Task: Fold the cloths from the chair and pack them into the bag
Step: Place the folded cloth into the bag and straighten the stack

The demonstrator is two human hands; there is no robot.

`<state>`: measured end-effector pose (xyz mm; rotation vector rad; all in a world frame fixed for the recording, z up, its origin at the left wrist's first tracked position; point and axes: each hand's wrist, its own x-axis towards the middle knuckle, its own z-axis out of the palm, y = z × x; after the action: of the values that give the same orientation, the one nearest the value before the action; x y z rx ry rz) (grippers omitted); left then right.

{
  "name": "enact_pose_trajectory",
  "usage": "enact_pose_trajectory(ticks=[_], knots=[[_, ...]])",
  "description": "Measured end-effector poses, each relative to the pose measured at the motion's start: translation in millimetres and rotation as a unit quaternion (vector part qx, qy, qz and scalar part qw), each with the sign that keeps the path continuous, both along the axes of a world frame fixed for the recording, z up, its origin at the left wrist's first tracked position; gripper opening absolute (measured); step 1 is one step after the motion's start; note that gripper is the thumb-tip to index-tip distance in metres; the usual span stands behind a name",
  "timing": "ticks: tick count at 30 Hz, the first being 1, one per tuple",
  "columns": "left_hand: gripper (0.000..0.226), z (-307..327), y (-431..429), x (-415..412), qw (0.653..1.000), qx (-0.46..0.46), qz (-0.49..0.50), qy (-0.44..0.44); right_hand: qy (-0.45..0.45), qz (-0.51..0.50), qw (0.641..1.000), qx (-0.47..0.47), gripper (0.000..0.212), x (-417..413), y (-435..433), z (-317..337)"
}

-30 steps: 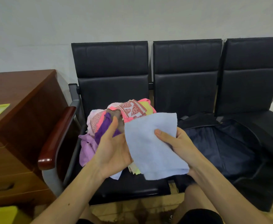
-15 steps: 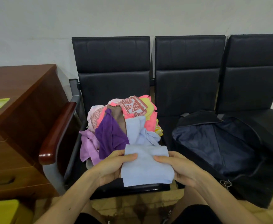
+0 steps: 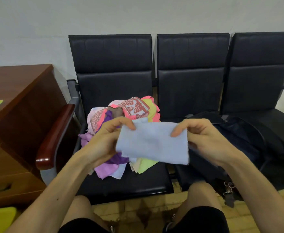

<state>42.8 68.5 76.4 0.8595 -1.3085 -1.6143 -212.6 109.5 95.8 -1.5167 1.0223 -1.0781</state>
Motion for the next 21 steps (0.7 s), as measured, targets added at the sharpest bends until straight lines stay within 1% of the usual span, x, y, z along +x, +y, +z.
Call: enact_pose_trajectory(ticks=[3,6,8,9,11,13,15,17,19,21], knots=[[0.033,-2,2,-3,1.0,-0.01,-0.011,-0.014,-0.008,-0.014,1.0,0.015,0.045,0,2,-3],[0.035,-10,3,-5,1.0,0.008,-0.017,-0.004,-0.024,-0.007,0.999,0.041,0.044,1,3,-11],[0.039,-13,5,-6,1.0,0.024,-0.019,0.001,-0.054,-0.003,0.997,0.062,0.043,1,5,-18],[0.043,-15,5,-6,0.999,0.031,-0.02,0.002,-0.073,0.0,0.994,0.077,0.041,1,5,-20],[0.046,-21,6,-5,0.998,0.051,-0.021,0.012,-0.111,0.005,0.988,0.111,0.027,2,5,-28],[0.039,-25,6,-6,0.996,0.078,-0.022,0.03,-0.143,0.003,0.978,0.152,0.022,2,6,-37],[0.035,-29,4,-8,0.993,0.104,-0.02,0.045,-0.137,-0.014,0.975,0.175,0.03,4,7,-46],[0.034,-35,4,-13,0.993,0.106,-0.008,0.041,-0.11,-0.051,0.974,0.194,0.039,7,8,-55],[0.028,-45,4,-20,0.995,0.095,-0.006,0.013,-0.067,-0.097,0.968,0.22,0.046,8,9,-65],[0.023,-60,7,-28,0.995,0.094,-0.01,-0.028,-0.033,-0.113,0.961,0.252,0.055,4,12,-79]])
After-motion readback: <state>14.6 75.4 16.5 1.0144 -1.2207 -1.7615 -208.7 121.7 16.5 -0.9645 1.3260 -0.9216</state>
